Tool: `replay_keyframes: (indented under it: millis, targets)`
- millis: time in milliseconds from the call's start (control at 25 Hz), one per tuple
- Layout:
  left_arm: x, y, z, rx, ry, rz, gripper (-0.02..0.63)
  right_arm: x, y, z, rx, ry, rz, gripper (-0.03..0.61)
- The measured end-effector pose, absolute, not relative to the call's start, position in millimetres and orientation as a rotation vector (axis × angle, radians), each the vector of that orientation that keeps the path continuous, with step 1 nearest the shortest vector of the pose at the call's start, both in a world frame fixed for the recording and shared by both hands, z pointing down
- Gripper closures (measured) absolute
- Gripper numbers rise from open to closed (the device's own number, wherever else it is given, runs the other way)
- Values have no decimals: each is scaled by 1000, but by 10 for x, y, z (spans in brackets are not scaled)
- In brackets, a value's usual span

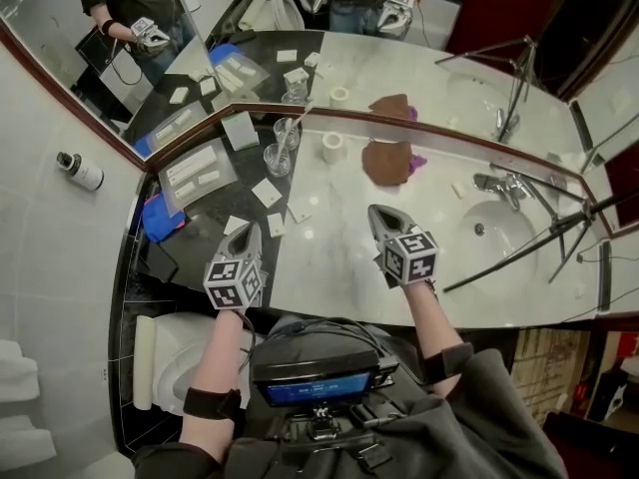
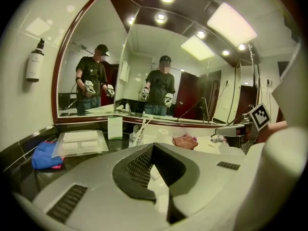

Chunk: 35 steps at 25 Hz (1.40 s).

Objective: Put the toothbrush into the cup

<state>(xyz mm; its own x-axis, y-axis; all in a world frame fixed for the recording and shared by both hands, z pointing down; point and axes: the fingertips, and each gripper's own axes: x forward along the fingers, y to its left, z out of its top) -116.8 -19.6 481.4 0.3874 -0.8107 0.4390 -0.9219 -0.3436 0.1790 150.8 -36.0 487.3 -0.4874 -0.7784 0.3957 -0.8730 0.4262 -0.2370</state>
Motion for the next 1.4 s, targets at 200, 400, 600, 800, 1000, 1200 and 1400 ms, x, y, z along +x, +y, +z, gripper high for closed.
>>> replay_keyframes:
  millis: [200,400,600,800,1000,1200,1400]
  targets:
    - [-1160,-224,4836,2249,-1497,375,611,1470,-322,4876,1417,-2462,640,572]
    - [-1132,-366,4910,2244,-1478,400,611,1416,-295,4854,1413,-2466,666,572]
    - [-1056,-691,4992,2261,-1430,461,579,1344,-342,4884,1407,-2465,689,572]
    - [-968,-1175,5089,2309,-1336,578,482,1285,-352,5020,1439,-2433,749,572]
    - [-851,-1790,5242,2364,-1279,725,374,1241,-349,5245,1470,-2383,813,572]
    - [-626,-2333,5505,2401,-1168,914,356,1181,-356,5479,1488,-2344,884,572]
    - [-374,-2657,5643,2383,-1062,1022,357,1167,-393,5666,1507,-2314,927,572]
